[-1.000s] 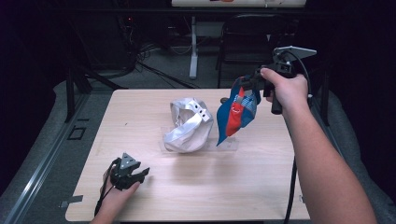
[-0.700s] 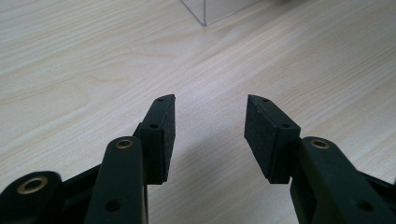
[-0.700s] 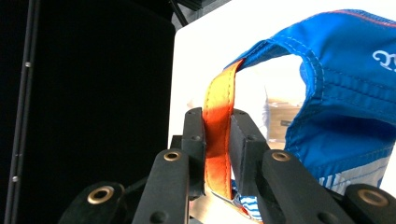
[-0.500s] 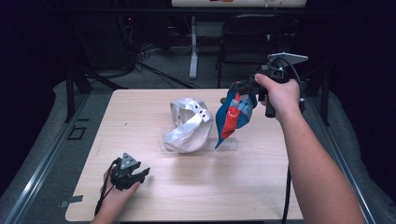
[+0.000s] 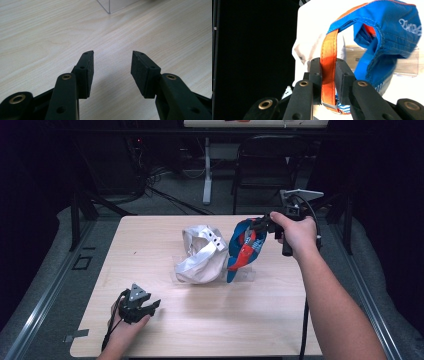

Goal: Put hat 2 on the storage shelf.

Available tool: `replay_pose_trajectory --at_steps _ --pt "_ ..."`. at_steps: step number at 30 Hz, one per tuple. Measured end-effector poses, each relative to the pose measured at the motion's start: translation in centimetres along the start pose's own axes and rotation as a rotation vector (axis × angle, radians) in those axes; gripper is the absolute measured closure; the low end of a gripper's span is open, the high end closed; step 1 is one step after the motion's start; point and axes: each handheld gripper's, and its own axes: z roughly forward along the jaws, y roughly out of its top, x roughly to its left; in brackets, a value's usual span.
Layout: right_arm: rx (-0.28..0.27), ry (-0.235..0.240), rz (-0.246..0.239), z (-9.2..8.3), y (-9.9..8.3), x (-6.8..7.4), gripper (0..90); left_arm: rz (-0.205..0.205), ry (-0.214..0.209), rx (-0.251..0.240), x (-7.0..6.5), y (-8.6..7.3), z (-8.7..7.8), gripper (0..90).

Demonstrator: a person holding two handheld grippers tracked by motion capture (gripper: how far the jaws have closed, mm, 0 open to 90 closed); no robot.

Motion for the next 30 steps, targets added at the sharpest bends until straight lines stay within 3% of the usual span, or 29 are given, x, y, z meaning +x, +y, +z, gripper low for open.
replay_pose_trajectory --at_steps 6,13,23,30 --pt "-0.003 -0.004 0.021 -0.1 -0.2 -1.2 77.5 0.000 0.000 0.000 0.0 0.0 0.0 53.5" --pt "0.005 -0.061 -0.001 0.1 -0.7 -2.2 75.2 0.000 0.000 0.001 0.0 0.0 0.0 53.4" --pt "-0.007 -0.069 0.013 -0.2 -0.8 -3.6 67.4 -0.002 0.005 -0.004 0.0 -0.1 0.1 52.9" --pt "-0.035 -0.102 -0.033 -0.7 -1.6 -4.2 60.3 -0.005 0.009 -0.004 0.1 -0.1 0.1 51.1"
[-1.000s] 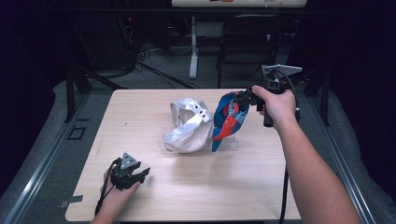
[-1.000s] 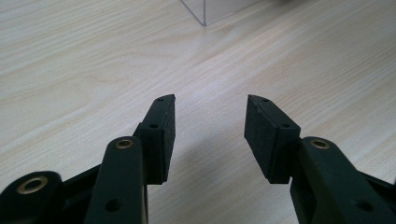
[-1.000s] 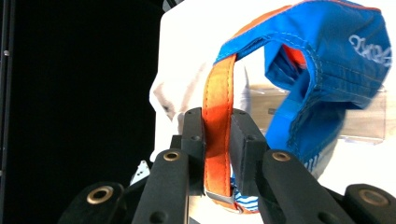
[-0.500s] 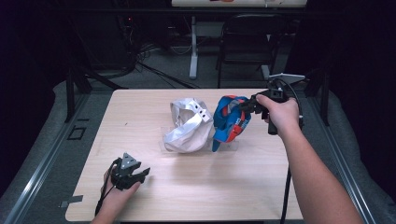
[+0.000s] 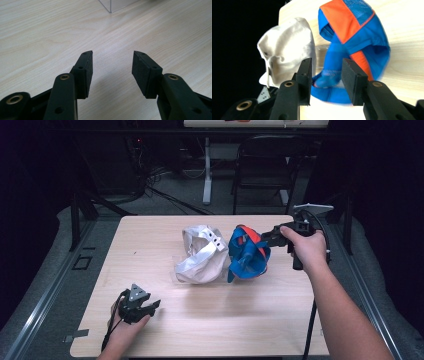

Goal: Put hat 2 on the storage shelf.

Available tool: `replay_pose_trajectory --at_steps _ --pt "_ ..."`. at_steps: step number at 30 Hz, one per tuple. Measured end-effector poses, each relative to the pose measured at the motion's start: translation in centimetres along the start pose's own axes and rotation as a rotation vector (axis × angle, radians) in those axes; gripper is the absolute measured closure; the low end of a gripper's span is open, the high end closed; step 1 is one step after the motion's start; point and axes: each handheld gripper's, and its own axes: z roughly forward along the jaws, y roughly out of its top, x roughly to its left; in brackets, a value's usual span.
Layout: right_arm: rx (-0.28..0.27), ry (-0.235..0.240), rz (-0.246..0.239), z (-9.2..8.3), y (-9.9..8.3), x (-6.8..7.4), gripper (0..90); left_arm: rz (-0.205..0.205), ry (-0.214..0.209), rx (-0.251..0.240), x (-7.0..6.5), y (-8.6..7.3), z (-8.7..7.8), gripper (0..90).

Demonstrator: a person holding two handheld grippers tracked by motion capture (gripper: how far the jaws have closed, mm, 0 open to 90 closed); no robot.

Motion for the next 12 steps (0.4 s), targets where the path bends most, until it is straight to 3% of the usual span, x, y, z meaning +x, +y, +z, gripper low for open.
replay_pose_trajectory --at_steps 3,10,12 --pt "-0.014 -0.021 -0.026 -0.2 -0.7 -0.2 58.5 -0.005 -0.002 -0.003 0.0 0.0 0.0 50.9" --pt "-0.057 -0.078 -0.164 -0.1 -4.3 -1.8 52.0 -0.002 0.003 -0.007 0.1 -0.1 0.1 47.9" --pt "-0.065 -0.084 -0.181 0.1 -5.0 -2.1 50.9 -0.006 0.001 -0.008 0.1 -0.1 0.1 47.6"
